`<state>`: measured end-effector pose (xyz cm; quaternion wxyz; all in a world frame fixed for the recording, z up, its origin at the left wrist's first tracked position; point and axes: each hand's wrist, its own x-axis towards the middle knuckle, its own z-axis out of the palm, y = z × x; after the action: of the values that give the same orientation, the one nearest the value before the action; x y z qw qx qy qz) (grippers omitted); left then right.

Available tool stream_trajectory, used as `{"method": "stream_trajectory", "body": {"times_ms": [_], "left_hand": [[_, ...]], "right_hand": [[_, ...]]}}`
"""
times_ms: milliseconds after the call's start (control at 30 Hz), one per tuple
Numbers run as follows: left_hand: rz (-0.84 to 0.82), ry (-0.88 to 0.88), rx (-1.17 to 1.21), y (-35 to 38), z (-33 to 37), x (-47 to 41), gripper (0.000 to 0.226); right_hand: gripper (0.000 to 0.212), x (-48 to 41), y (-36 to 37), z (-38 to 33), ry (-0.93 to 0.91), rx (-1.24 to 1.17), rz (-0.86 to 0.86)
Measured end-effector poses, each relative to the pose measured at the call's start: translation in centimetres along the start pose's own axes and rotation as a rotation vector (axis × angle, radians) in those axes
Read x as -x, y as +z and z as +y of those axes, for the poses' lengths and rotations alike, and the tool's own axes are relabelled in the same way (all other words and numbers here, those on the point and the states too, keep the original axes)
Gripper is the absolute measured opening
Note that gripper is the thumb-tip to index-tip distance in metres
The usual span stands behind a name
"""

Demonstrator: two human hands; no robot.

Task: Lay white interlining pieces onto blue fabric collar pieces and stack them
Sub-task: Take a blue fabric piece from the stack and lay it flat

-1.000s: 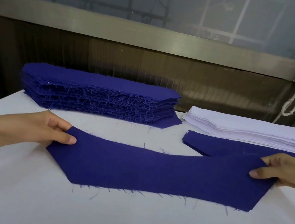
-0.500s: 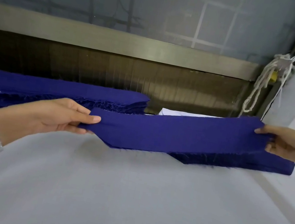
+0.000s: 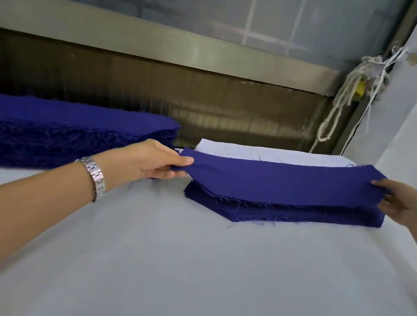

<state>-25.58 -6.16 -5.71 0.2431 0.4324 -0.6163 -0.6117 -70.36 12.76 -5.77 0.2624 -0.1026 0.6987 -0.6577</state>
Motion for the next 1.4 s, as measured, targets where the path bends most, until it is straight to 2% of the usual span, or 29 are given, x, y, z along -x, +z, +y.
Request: {"method": "stream_trajectory", "body": {"times_ms": [233, 667, 767, 933, 1167, 1267, 1400], "left_hand": [[0.009, -0.033, -0.034, 1.1, -1.1, -1.9, 0.026], [0.038, 0.004, -0.257, 2.9, -2.2, -2.0, 0.032], [0.030, 0.032, -0.294, 2.8, -2.5, -2.0, 0.033], [0.026, 0.101, -0.364, 2.5, -2.9, -1.9, 0.034], [0.025, 0.122, -0.423, 2.5, -2.9, -2.0, 0.032], [0.018, 0.120, -0.437, 2.5, -2.8, -1.9, 0.031], [0.034, 0.142, -0.469, 2.6, -2.9, -2.0, 0.031]], "right_hand": [[0.017, -2.2, -0.6, 1.2, -0.100, 0.106, 0.154], [0.027, -2.0, -0.9, 2.1, -0.093, 0.247, 0.236], [0.020, -2.0, -1.0, 2.4, -0.102, 0.284, 0.250], [0.037, -2.3, -1.2, 3.1, -0.170, 0.418, 0.271], [0.019, -2.8, -1.1, 3.7, -0.289, 0.536, 0.273], [0.024, -2.8, -1.2, 3.7, -0.280, 0.561, 0.274], [0.047, -2.4, -1.2, 3.8, -0.305, 0.638, 0.306]]}}
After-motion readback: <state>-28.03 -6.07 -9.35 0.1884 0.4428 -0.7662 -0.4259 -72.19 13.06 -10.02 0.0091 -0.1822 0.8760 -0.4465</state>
